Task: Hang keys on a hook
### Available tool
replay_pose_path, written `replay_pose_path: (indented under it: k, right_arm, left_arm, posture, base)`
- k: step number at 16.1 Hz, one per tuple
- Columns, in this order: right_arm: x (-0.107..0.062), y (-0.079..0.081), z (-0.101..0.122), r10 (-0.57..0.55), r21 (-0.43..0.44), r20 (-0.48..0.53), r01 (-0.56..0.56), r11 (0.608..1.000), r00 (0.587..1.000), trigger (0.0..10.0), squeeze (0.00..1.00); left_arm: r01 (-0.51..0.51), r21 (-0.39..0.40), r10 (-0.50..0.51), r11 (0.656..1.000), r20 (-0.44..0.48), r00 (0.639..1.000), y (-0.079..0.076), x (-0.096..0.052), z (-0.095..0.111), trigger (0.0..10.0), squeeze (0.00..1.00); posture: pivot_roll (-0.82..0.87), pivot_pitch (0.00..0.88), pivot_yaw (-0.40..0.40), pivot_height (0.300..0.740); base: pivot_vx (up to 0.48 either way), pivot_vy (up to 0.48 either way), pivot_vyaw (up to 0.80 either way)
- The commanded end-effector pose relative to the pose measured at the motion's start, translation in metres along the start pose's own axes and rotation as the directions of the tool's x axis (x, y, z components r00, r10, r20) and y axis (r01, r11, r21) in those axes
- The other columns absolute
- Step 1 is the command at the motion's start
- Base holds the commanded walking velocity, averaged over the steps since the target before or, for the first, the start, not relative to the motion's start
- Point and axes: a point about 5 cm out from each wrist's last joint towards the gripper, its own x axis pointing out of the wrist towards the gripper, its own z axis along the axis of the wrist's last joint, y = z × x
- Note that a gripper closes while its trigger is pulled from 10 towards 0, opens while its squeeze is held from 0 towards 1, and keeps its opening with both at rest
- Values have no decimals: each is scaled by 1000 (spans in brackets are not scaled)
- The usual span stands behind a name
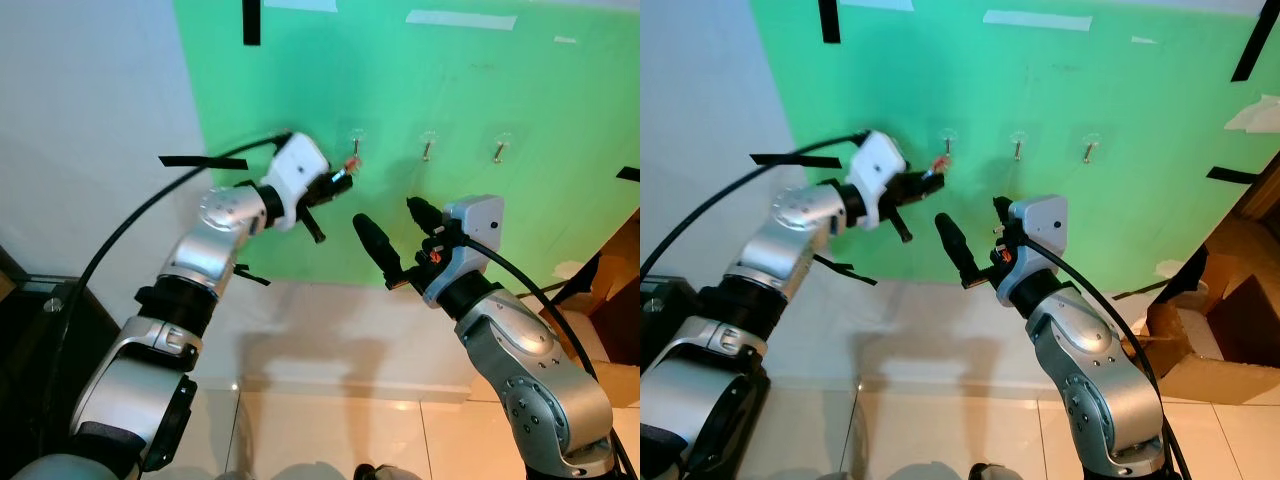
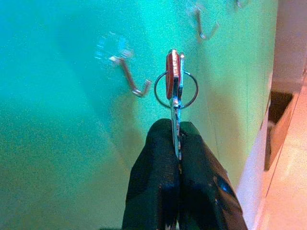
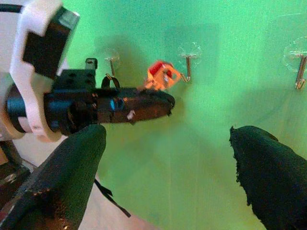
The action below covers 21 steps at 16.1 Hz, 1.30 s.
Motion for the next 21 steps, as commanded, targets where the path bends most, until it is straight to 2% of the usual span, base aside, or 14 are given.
replay_pose_path:
  k: [1, 4, 7, 8, 9, 10, 12, 15, 21]
  right_arm:
    - [0, -3, 2, -15, -2, 12, 15, 1000, 1000, 10000, 0]
    - [0, -3, 2, -14, -2, 11, 15, 1000, 1000, 10000, 0]
    - [0, -3, 4, -8, 1, 24, 7, 1000, 1000, 10000, 0]
    - [1, 1, 10, 35, 7, 58, -35, 999, 998, 10000, 0]
    - [1, 11, 19, 125, -2, 114, -126, 992, 985, 10000, 0]
    - [2, 17, 25, 164, -10, 140, -164, 986, 977, 10000, 0]
    - [5, 23, 29, 209, -29, 147, -207, 978, 967, 10000, 0]
    - [10, 27, 31, 244, -61, 126, -238, 969, 962, 10000, 0]
    - [21, 19, 22, 164, -149, 40, -157, 976, 986, 10000, 0]
  left_arm:
    - [-11, -35, 11, 999, 8, 1000, 4, -4, 1, 10000, 0]
    - [-4, -128, 7, 992, 23, 1000, 5, -10, 1, 10000, 0]
    - [89, -235, -79, 968, 52, 995, -1, -19, 4, 10000, 0]
    - [143, -276, -125, 951, 82, 989, -3, -25, 8, 10000, 0]
    - [181, -293, -159, 939, 97, 982, -4, -30, 11, 10000, 0]
    - [196, -285, -179, 938, 86, 980, -5, -33, 12, 10000, 0]
    - [204, -217, -204, 955, 22, 979, -9, -37, 7, 10000, 0]
    - [214, -214, -214, 953, 25, 977, -14, -37, 12, 10000, 0]
    - [263, -202, -257, 943, 56, 965, -22, -39, 22, 10000, 0]
  posture:
    - [-63, 0, -6, 740]
    - [-63, 0, -6, 740]
    - [-65, 0, -8, 740]
    - [-63, 0, -8, 740]
    - [-62, 0, -10, 740]
    - [-60, 0, -12, 740]
    - [-60, 0, -16, 740]
    - [-59, 0, -25, 740]
    - [-61, 0, -30, 740]
  base:
    - [0, 0, 0]
    - [0, 0, 0]
    - [0, 0, 0]
    - [0, 0, 0]
    - [0, 0, 0]
    - [0, 0, 0]
    - [0, 0, 0]
    - [0, 0, 0]
    - [0, 0, 0]
